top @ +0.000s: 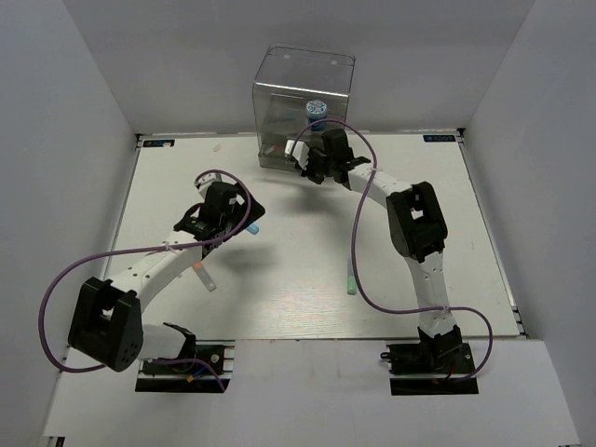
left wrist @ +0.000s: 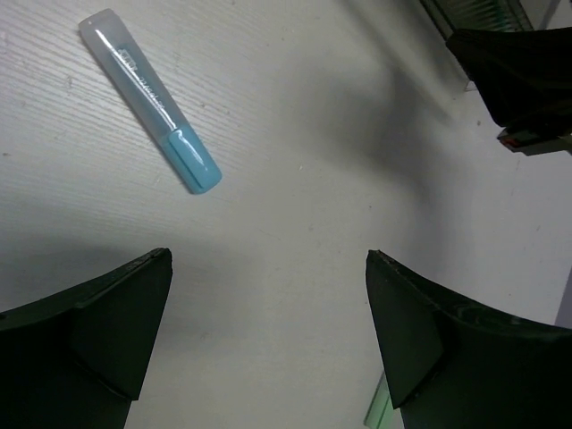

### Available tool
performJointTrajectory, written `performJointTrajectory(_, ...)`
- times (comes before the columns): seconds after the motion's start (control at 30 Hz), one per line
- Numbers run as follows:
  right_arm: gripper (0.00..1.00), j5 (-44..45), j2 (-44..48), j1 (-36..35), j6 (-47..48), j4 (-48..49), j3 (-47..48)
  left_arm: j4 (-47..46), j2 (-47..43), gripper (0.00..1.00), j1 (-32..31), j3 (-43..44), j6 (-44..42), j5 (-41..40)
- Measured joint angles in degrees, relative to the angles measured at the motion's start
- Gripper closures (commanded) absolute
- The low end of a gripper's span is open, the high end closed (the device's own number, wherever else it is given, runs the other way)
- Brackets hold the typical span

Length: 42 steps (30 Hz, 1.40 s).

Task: Sort the stationery into containers
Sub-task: Close the drawer in the storage box, then open the drawer in the storage box.

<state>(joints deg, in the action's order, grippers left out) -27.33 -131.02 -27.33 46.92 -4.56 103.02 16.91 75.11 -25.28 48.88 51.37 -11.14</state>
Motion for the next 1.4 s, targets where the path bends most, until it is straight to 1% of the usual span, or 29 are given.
performJointTrajectory(0.23,1.00,10.67,0.00,-0.44,-1.46,7.23,-0.70,-7.93,1.49,0.01,0.00,-0.79,2.34,2.38)
performJointTrajectory(0.37,1.00,14.86,0.00,-0.39,-1.60,8.98,-0.61,-13.64,5.44,0.01,0.00,-0.68,3.19,3.69)
performJointTrajectory(0.5,1.00,16.59,0.00,-0.52,-1.84,9.18,-0.50,-18.97,9.99,0.04,0.00,-0.39,3.91,4.59)
performJointTrajectory(0.6,1.00,17.11,0.00,-0.52,-1.84,9.22,-0.55,-24.28,12.76,0.12,0.13,-0.37,5.01,4.85)
performJointTrajectory(0.63,1.00,17.05,0.04,-0.48,-1.88,9.29,-0.66,-26.45,13.73,0.17,0.22,-0.37,5.42,4.96)
performJointTrajectory(0.67,1.00,16.39,0.20,-0.42,-1.92,9.51,-1.07,-28.79,14.80,0.19,0.26,-0.35,5.95,5.03)
performJointTrajectory(0.7,0.96,14.91,0.59,-0.24,-2.12,9.90,-1.88,-30.95,16.20,0.25,0.33,-0.07,6.67,5.16)
performJointTrajectory(0.73,0.89,13.44,1.75,0.00,-2.38,10.01,-3.93,-33.11,17.94,0.30,0.39,0.55,7.37,5.31)
performJointTrajectory(0.77,0.74,11.10,3.54,0.37,-2.82,10.99,-7.21,-35.36,19.93,0.35,0.50,1.29,8.04,5.60)
performJointTrajectory(0.8,0.66,9.14,5.77,0.66,-3.52,10.86,-10.73,-37.22,21.99,0.41,0.61,2.08,8.76,5.90)
performJointTrajectory(0.83,0.62,6.69,8.81,0.98,-4.11,10.78,-15.06,-40.26,24.63,0.53,0.74,3.15,9.73,6.19)
performJointTrajectory(0.9,0.60,3.08,14.19,1.46,-5.90,11.02,-21.84,-46.10,29.59,0.61,0.92,4.57,11.61,6.91)
performJointTrajectory(0.93,0.62,1.51,16.76,1.73,-6.86,11.15,-24.57,-48.98,32.20,0.63,1.14,5.27,12.55,7.45)
performJointTrajectory(0.97,0.65,0.20,19.28,1.95,-8.11,11.78,-27.06,-52.00,35.01,0.63,1.22,6.10,13.51,7.89)
performJointTrajectory(1.0,0.73,-1.01,21.66,2.14,-9.31,12.24,-29.31,-54.99,38.12,0.63,1.27,7.32,14.56,8.24)
performJointTrajectory(1.03,0.77,-2.05,23.98,2.40,-10.49,12.70,-31.36,-56.85,40.50,0.63,1.33,8.33,15.37,8.59)
performJointTrajectory(1.1,0.80,-3.78,27.87,2.86,-12.70,13.92,-35.15,-59.78,45.66,0.59,1.44,11.39,16.94,8.87)
performJointTrajectory(1.13,0.80,-4.42,29.46,3.13,-13.57,14.21,-36.72,-60.37,47.67,0.58,1.46,12.96,17.55,8.98)
performJointTrajectory(1.17,0.80,-5.01,30.93,3.45,-14.29,14.56,-38.36,-60.78,49.53,0.54,1.49,14.67,18.12,9.03)
performJointTrajectory(1.3,0.79,-6.32,34.93,5.20,-16.00,15.10,-43.76,-62.18,54.14,0.52,1.53,20.68,19.74,8.85)
performJointTrajectory(1.37,0.79,-6.67,36.11,6.05,-16.55,15.06,-45.59,-62.25,55.71,0.48,1.53,23.74,20.17,8.79)
performJointTrajectory(1.4,0.79,-6.75,36.33,6.38,-16.68,15.04,-45.90,-62.12,56.35,0.48,1.53,25.27,20.41,8.76)
